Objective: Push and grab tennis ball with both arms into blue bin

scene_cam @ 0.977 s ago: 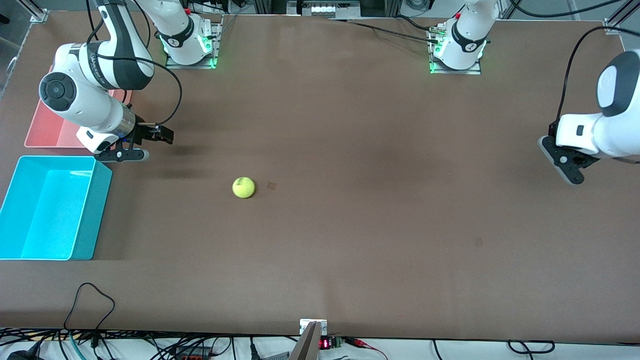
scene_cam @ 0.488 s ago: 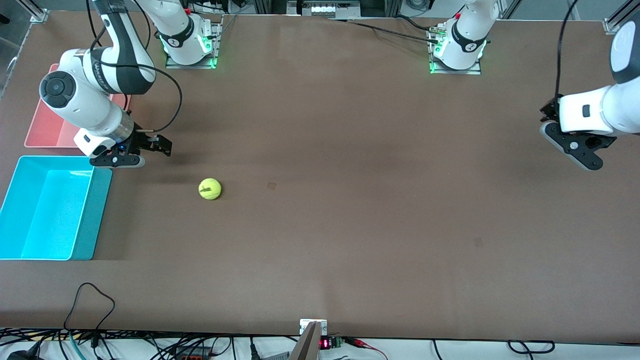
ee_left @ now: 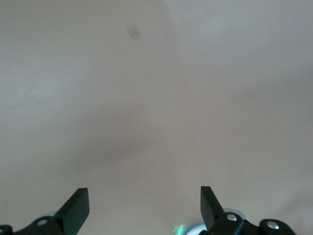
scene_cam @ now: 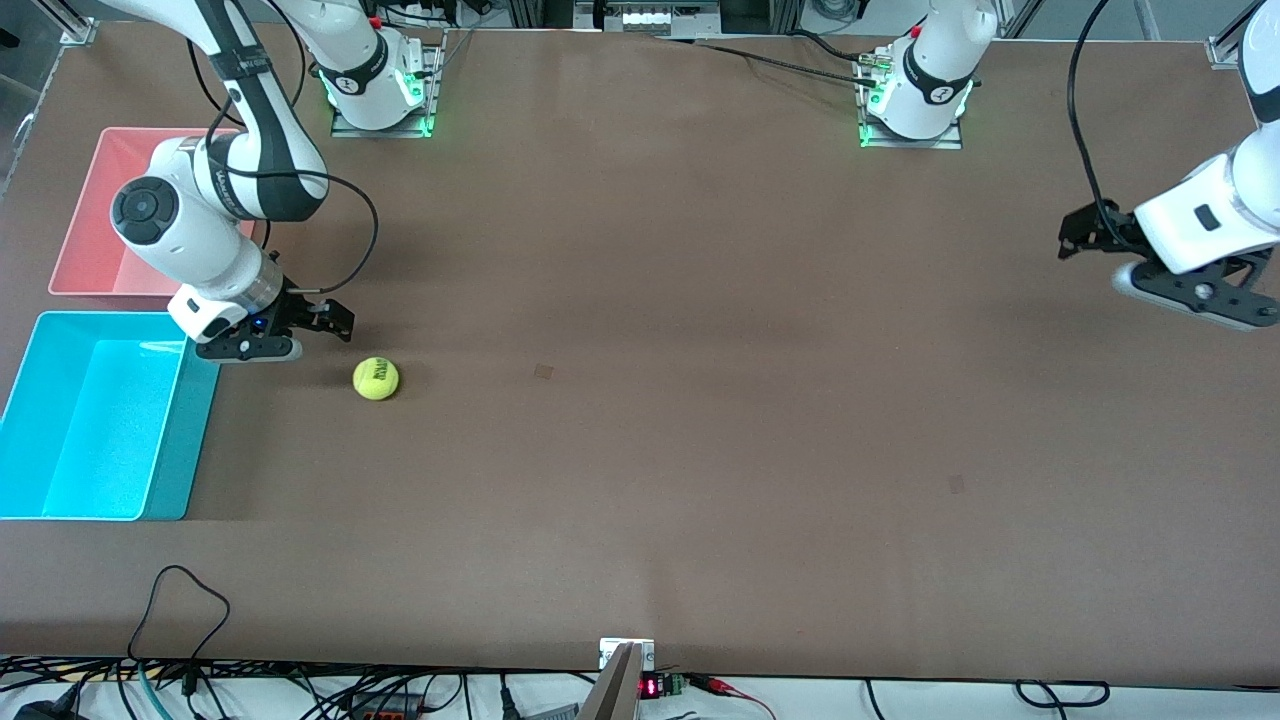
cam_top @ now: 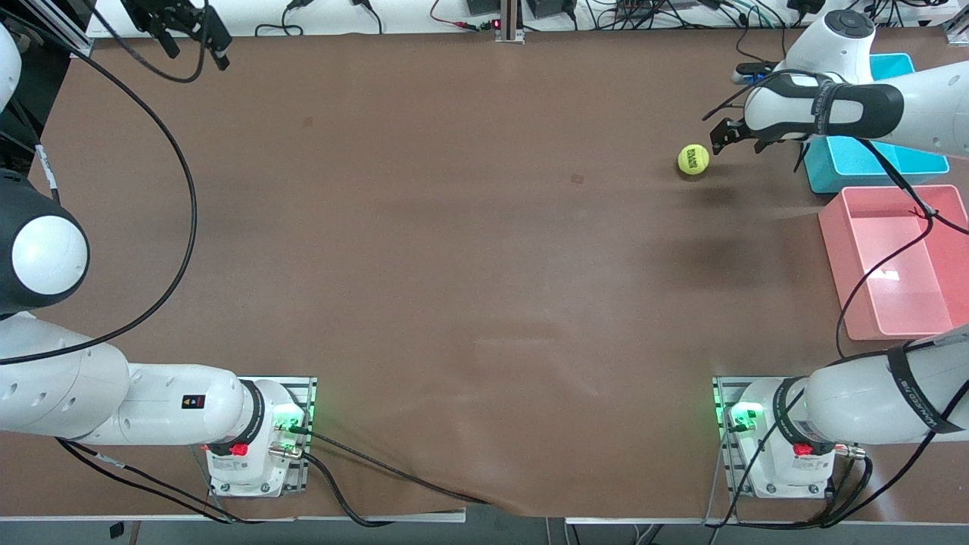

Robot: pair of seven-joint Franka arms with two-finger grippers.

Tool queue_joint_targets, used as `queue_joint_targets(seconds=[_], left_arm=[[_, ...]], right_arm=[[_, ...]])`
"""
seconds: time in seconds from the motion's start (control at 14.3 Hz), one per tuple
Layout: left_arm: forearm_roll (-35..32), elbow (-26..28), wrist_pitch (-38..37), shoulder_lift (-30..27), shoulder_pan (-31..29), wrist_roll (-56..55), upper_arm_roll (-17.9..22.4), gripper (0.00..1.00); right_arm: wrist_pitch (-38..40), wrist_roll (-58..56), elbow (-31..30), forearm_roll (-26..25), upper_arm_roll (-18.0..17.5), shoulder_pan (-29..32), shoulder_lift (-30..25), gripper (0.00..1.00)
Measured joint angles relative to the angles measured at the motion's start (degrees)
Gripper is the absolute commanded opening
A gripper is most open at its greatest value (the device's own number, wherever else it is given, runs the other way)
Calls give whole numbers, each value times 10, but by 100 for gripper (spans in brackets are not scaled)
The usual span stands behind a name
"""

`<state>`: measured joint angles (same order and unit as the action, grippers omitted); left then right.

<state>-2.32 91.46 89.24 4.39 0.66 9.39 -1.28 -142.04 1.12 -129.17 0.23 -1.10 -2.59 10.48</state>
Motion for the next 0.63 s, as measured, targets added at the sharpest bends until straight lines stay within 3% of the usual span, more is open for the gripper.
queue_joint_targets(seconds=[0.28,0.63], left_arm=[[0,41,70,-31,17,-122,5,100],[0,51,23,-63,17,-108,5,100]], right_arm=[[-8,-26,24,-5,0,0,40,100],[-10,-60,76,-7,1,5,80,100]])
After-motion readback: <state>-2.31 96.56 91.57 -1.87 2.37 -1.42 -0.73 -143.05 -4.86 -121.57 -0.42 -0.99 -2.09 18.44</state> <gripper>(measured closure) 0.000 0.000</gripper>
